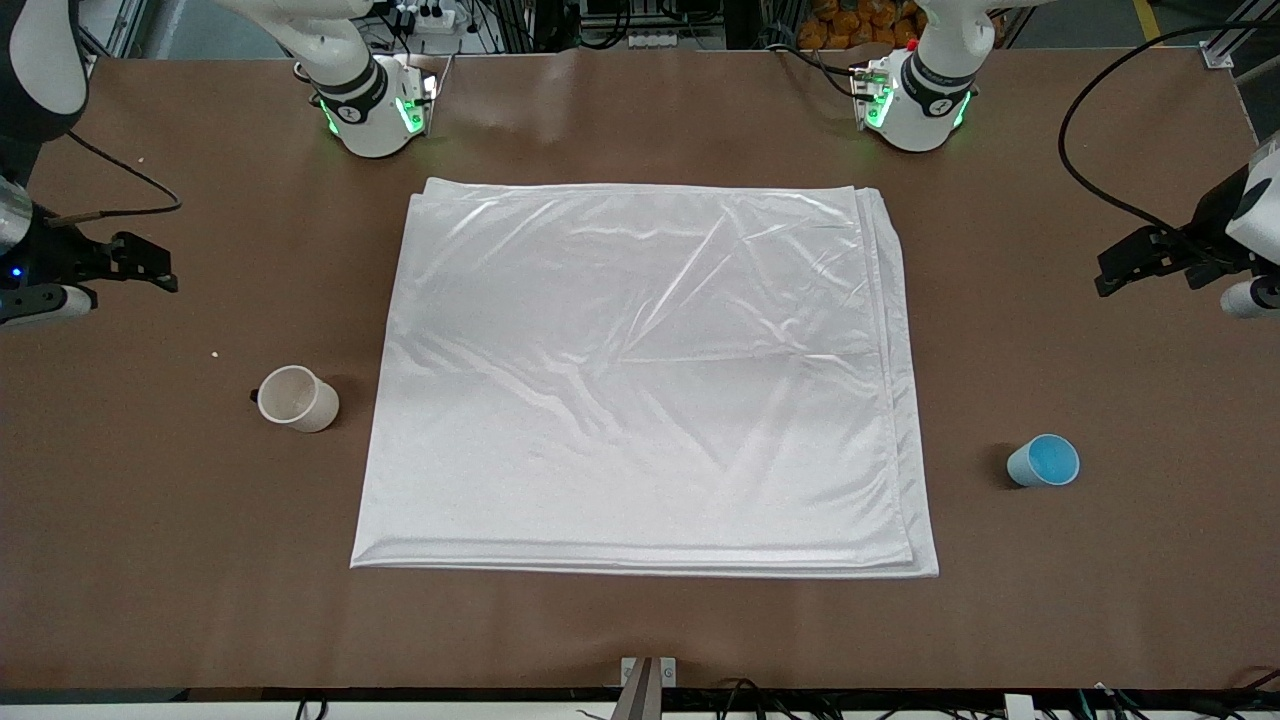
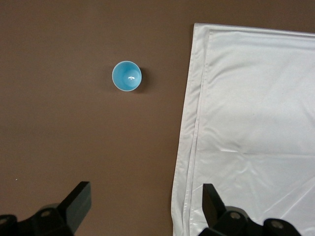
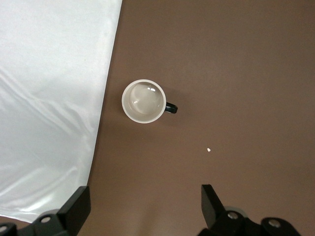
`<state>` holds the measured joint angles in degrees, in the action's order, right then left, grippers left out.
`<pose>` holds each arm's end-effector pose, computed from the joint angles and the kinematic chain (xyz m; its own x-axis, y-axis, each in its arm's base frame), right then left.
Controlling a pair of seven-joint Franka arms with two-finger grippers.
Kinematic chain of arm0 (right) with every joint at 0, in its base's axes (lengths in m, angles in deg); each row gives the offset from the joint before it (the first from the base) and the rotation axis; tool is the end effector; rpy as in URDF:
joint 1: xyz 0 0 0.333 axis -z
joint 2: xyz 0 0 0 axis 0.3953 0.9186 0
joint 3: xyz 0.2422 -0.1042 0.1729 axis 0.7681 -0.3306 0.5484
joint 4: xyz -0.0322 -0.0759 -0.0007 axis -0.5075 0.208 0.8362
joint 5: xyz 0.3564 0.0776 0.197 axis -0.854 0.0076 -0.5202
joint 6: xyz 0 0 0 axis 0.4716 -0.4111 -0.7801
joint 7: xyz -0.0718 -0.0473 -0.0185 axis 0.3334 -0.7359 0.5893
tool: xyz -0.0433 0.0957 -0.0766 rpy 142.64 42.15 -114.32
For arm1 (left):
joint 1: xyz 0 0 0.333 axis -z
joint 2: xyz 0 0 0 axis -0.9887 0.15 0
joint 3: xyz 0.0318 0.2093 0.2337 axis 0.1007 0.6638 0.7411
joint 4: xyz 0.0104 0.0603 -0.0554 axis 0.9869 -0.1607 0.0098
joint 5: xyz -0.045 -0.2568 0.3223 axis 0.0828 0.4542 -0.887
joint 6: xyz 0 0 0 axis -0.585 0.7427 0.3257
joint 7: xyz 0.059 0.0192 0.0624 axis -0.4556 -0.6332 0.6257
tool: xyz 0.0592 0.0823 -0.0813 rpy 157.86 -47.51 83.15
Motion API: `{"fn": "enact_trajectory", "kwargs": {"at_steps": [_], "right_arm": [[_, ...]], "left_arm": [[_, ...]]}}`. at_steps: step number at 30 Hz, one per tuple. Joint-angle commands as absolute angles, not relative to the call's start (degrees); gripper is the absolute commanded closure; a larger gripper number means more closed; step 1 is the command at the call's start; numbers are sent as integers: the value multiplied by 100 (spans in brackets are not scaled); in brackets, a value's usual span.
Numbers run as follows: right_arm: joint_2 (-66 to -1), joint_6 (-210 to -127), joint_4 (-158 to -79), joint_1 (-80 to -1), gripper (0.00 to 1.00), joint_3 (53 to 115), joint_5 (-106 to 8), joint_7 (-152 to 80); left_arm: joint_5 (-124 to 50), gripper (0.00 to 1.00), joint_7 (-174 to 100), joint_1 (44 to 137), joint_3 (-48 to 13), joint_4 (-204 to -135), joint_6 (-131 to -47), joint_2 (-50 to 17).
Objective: Place blue cup into white mug on cloth
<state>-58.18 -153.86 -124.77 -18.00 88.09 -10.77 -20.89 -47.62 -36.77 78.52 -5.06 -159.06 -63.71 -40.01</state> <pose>0.5643 -0.0687 0.4967 0.9687 0.2392 -0.0663 0.2398 -0.9708 0.0020 0.5912 -0.0270 0.5873 0.9977 0.0673 0.0110 0.0675 -0.9975 -0.0216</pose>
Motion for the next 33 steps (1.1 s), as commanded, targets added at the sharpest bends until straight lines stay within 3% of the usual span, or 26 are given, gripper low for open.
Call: {"fn": "enact_trajectory", "kwargs": {"at_steps": [1,21,33], "right_arm": [[-5868,-15820,-12864,-1766,0,8813,-1139,-1412],[-5060,-16858,-13225,-1573,0,8813,-1157,1250],[-4312,-17534,-13225,-1335,0,8813,-1376,2842]], "left_arm": [[-4758,0,-3625,7856,-522,-15914,-6301,-3954],[-4863,0,-3581,7794,-496,-15879,-6371,-3339],[-5109,0,-3582,7715,-461,-15861,-6986,-2750]]}}
